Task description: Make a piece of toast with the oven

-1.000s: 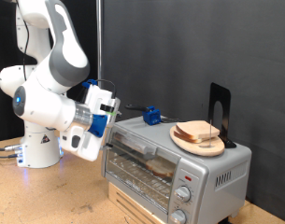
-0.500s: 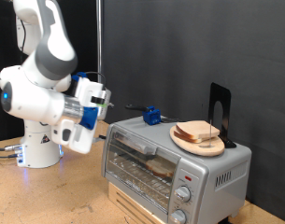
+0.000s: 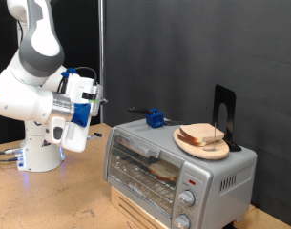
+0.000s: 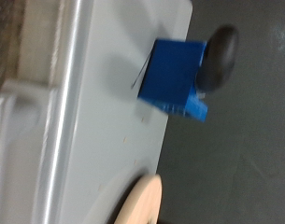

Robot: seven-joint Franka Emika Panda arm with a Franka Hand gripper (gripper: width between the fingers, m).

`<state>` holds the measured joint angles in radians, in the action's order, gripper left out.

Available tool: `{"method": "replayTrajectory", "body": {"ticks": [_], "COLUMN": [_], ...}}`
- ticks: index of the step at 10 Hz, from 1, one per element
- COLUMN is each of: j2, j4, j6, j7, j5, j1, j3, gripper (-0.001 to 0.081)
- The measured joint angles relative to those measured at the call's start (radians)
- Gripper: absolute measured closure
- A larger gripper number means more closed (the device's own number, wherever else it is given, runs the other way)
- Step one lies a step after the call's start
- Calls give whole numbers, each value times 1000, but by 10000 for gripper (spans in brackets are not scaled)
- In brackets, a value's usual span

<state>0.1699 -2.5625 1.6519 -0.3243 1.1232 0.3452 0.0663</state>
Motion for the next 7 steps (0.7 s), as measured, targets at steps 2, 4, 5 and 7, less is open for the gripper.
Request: {"method": "replayTrajectory", "body": {"ticks": [2, 4, 5, 7], "j2": [-91, -195, -240, -314], "j4": [90, 182, 223, 294], "j6": [-16, -17, -10, 69], "j7": [-2, -1, -1, 3], "j5": [-2, 21, 51, 130], "j1": [6, 8, 8, 7], "j3": [17, 24, 26, 23], "gripper": [-2, -2, -2, -2]}}
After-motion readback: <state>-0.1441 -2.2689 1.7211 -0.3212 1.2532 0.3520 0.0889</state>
